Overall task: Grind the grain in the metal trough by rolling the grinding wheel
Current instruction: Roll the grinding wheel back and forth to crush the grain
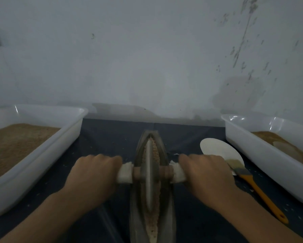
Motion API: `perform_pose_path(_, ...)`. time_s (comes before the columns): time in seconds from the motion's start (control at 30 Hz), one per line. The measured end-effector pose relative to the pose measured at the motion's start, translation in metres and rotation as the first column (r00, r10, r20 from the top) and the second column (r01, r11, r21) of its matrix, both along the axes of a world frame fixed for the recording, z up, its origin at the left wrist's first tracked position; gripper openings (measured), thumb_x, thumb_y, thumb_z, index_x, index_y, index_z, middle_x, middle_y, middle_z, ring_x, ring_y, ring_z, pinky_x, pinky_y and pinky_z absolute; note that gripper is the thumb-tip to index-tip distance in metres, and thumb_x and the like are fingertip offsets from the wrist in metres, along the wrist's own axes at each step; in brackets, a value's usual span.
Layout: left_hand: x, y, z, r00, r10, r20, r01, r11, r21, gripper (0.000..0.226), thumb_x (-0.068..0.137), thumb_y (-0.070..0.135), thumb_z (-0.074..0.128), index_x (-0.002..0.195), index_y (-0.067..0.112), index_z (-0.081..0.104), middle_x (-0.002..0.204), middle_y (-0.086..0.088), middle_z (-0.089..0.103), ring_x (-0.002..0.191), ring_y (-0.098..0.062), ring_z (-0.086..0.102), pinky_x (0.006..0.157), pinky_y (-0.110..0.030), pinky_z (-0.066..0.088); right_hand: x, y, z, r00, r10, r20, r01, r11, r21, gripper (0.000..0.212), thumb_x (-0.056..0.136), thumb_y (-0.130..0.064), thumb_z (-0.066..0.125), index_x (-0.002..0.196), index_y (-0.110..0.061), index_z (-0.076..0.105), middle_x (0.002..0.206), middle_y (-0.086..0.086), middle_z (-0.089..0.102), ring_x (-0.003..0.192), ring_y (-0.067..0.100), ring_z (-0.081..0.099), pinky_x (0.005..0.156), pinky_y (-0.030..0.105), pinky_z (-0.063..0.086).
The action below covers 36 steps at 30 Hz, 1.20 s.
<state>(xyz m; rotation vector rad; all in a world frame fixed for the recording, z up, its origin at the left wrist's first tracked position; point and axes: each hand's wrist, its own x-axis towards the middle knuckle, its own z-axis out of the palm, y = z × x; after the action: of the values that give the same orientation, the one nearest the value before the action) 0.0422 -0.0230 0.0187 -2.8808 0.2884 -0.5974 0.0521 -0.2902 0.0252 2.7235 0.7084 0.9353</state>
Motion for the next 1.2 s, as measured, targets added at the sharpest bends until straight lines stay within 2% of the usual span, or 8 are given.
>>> perform_pose_path(0.13,-0.035,0.007,0.010,0.994,-0.109,0.022,0.109,0.994,0.002,0.040,0.059,0.055,0.068,0.068,0.039,0.033,0.057,0.014,0.042,0.050,-0.003,0.040,0.046,-0.024,0.029,-0.036,-0.010,0.000,0.998,0.059,0.016,-0.059,0.997,0.058,0.046,0.041,-0.014,0.081,0.064,-0.024,0.043,0.049,-0.005,0.044,0.036,0.017,0.041,0.033,0.030,0.037)
perform_pose_path(0.23,-0.027,0.007,0.007,0.979,-0.186,0.077,0.186,0.982,0.010,0.056,0.036,0.038,0.080,0.062,0.032,0.030,0.044,0.009,0.041,0.034,-0.016,0.047,0.039,-0.020,0.024,-0.027,-0.009,-0.004,1.000,0.026,0.009,-0.027,0.997,0.068,0.040,0.045,-0.014,0.079,0.062,-0.022,0.044,0.049,-0.004,0.046,0.037,0.020,0.043,0.034,0.030,0.036)
perform_pose_path(0.3,-0.007,0.004,0.002,0.985,-0.156,0.076,0.152,0.987,0.049,0.055,0.042,0.034,0.080,0.063,0.031,0.030,0.045,0.007,0.043,0.035,-0.019,0.048,0.042,-0.021,0.019,-0.006,-0.005,-0.009,1.000,-0.014,-0.003,0.014,0.997,0.074,0.036,0.048,-0.017,0.079,0.063,-0.021,0.047,0.051,-0.002,0.050,0.039,0.023,0.047,0.036,0.029,0.034)
perform_pose_path(0.53,0.063,-0.007,-0.001,0.987,0.008,0.158,-0.013,0.999,0.034,0.021,0.080,0.040,0.053,0.079,0.028,0.036,0.080,0.003,0.061,0.074,-0.023,0.063,0.055,-0.030,0.033,0.070,0.009,-0.011,0.992,-0.128,0.001,0.128,0.991,0.045,0.037,0.061,-0.024,0.078,0.069,-0.024,0.042,0.058,0.000,0.056,0.047,0.024,0.053,0.043,0.026,0.021)
perform_pose_path(0.73,0.024,-0.002,-0.004,1.000,-0.003,-0.007,0.003,1.000,0.027,0.028,0.077,0.046,0.055,0.076,0.035,0.029,0.076,0.009,0.054,0.074,-0.013,0.059,0.059,-0.030,0.039,0.017,0.000,-0.007,0.999,-0.048,0.000,0.048,0.998,0.047,0.041,0.044,-0.023,0.085,0.064,-0.022,0.050,0.052,-0.002,0.051,0.040,0.019,0.048,0.035,0.028,0.031)
perform_pose_path(0.9,-0.009,0.008,-0.003,0.986,-0.007,-0.165,-0.008,0.996,-0.094,0.028,0.071,0.070,0.046,0.086,0.049,0.034,0.075,0.016,0.045,0.080,0.000,0.052,0.070,-0.023,0.039,-0.024,0.002,0.006,1.000,0.005,0.022,-0.004,1.000,-0.013,0.045,0.031,-0.022,0.086,0.057,-0.024,0.049,0.044,-0.003,0.044,0.033,0.015,0.041,0.033,0.027,0.026)
perform_pose_path(1.0,-0.006,0.005,0.000,0.986,0.031,-0.163,-0.044,0.996,-0.077,0.024,0.071,0.067,0.050,0.079,0.050,0.035,0.069,0.015,0.041,0.076,-0.001,0.052,0.063,-0.024,0.033,-0.015,0.004,0.008,0.999,-0.040,-0.009,0.039,0.999,-0.016,0.043,0.030,-0.021,0.084,0.056,-0.023,0.049,0.045,-0.002,0.047,0.034,0.016,0.045,0.037,0.025,0.021)
perform_pose_path(1.2,0.044,0.001,-0.010,0.998,0.002,0.059,0.003,0.996,-0.084,0.027,0.071,0.045,0.060,0.072,0.030,0.038,0.065,0.006,0.055,0.063,-0.018,0.061,0.051,-0.028,0.030,0.049,0.017,0.005,0.984,-0.155,-0.089,0.151,0.987,-0.048,0.023,0.072,-0.023,0.069,0.086,-0.023,0.051,0.081,-0.002,0.062,0.069,0.024,0.061,0.052,0.030,0.032)
